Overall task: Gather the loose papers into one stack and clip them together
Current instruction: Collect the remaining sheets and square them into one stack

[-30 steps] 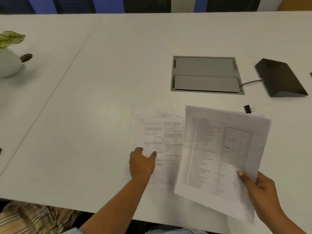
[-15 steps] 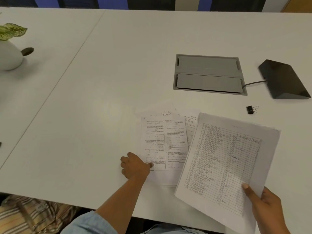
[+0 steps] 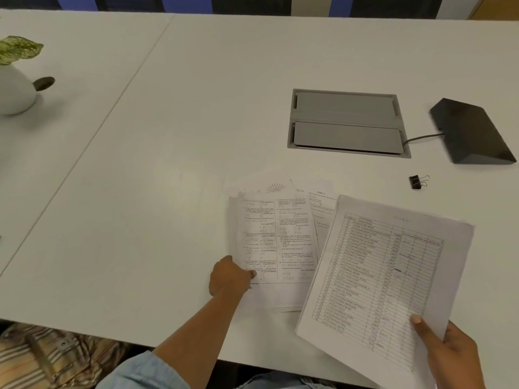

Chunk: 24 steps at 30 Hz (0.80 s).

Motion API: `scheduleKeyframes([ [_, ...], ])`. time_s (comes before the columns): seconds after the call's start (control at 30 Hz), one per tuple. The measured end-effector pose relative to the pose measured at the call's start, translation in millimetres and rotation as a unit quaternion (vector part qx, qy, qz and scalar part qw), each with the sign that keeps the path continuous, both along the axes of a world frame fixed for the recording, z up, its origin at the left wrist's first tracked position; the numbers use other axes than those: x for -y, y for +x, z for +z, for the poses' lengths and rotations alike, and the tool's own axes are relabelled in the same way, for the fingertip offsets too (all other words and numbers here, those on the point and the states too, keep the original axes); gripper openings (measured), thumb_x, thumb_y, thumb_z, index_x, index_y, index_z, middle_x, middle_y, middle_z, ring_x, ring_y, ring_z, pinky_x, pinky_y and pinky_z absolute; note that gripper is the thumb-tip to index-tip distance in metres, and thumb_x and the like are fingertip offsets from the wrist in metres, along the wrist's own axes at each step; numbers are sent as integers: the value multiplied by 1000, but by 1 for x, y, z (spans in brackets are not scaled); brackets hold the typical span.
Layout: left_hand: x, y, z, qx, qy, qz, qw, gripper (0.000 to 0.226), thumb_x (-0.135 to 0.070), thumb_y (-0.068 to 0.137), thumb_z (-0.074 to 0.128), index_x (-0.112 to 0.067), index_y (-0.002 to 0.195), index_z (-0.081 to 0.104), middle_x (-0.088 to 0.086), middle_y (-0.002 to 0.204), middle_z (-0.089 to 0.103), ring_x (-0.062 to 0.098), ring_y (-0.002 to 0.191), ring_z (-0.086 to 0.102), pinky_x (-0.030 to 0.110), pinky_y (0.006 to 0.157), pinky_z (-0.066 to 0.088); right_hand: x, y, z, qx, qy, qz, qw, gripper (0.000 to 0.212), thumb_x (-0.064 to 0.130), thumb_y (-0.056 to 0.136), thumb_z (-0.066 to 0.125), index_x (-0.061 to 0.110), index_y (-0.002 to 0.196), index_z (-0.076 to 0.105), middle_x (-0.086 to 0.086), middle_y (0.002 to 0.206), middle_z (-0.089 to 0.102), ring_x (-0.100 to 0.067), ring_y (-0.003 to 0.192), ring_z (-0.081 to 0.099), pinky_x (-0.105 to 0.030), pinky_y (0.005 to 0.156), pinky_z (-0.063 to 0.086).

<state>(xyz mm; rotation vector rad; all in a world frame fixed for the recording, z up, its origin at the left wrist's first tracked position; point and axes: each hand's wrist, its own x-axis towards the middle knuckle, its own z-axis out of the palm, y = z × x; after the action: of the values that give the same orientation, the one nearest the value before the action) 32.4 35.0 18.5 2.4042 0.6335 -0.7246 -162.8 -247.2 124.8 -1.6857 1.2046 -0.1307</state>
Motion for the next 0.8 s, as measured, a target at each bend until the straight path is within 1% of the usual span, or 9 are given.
scheduleKeyframes([
  [0.07, 7, -1, -2, 32, -90, 32, 995, 43, -27, 77, 81, -9, 111, 63, 7, 107, 74, 19, 67, 74, 39, 69, 64, 2, 1, 3, -11, -12, -6, 1000, 8, 14, 88, 67, 14, 81, 63, -5, 76, 62, -31, 84, 58, -44, 90, 45],
  [0.17, 22, 2, 4, 87, -244, 124, 958, 31, -10, 85, 76, -6, 115, 66, 11, 112, 73, 21, 78, 71, 29, 60, 62, 8, 1, 4, -29, -16, -19, 999, 13, 14, 87, 68, 2, 93, 67, -17, 85, 62, -30, 85, 56, -42, 91, 43],
  [0.23, 33, 7, 11, 101, -285, 170, 938, 33, -8, 86, 75, -6, 117, 65, 9, 111, 72, 24, 84, 70, 27, 61, 62, 12, 1, 2, -36, -20, -31, 999, 25, 14, 87, 69, -6, 102, 67, -20, 89, 62, -30, 86, 56, -40, 88, 41],
  [0.33, 43, 18, 7, 103, -265, 173, 943, 30, -8, 86, 74, -7, 115, 66, 7, 109, 71, 15, 70, 68, 22, 54, 59, 16, 2, 3, -50, -20, -38, 998, 32, 14, 86, 70, -11, 105, 67, -22, 89, 62, -29, 84, 55, -37, 86, 40],
  [0.4, 49, 26, 3, 92, -224, 166, 956, 33, -12, 85, 76, -8, 115, 64, 9, 113, 71, 18, 68, 70, 29, 59, 62, 17, 5, 6, -61, -21, -42, 997, 33, 13, 86, 70, -13, 105, 66, -23, 89, 62, -29, 82, 55, -36, 84, 39],
  [0.47, 54, 35, 1, 74, -121, 137, 980, 44, -25, 80, 80, -8, 116, 61, 12, 119, 67, 29, 87, 72, 41, 75, 63, 19, 10, 10, -80, -28, -36, 996, 29, 10, 85, 70, -12, 103, 65, -28, 94, 63, -29, 82, 53, -36, 84, 39],
  [0.57, 62, 46, 4, 35, 31, 93, 995, 64, -42, 73, 82, -10, 121, 55, 12, 124, 53, 30, 112, 59, 41, 85, 56, 24, 15, 12, -104, -29, -20, 994, 37, 11, 86, 70, -12, 114, 62, -23, 98, 61, -27, 87, 50, -39, 91, 40],
  [0.7, 73, 53, 5, 28, 36, 97, 994, 62, -31, 72, 86, -10, 121, 54, 14, 123, 50, 30, 111, 58, 41, 87, 57, 20, 20, 13, -84, -45, -7, 995, 56, 37, 70, 79, -9, 101, 67, -21, 88, 62, -25, 75, 49, -42, 88, 43],
  [0.8, 75, 52, 5, 41, 4, 105, 994, 56, -21, 71, 86, -9, 116, 55, 14, 119, 58, 33, 106, 64, 43, 85, 59, 20, 24, 18, -75, -45, -23, 996, 24, 14, 83, 75, -5, 88, 61, -17, 74, 57, -20, 63, 45, -43, 85, 44],
])
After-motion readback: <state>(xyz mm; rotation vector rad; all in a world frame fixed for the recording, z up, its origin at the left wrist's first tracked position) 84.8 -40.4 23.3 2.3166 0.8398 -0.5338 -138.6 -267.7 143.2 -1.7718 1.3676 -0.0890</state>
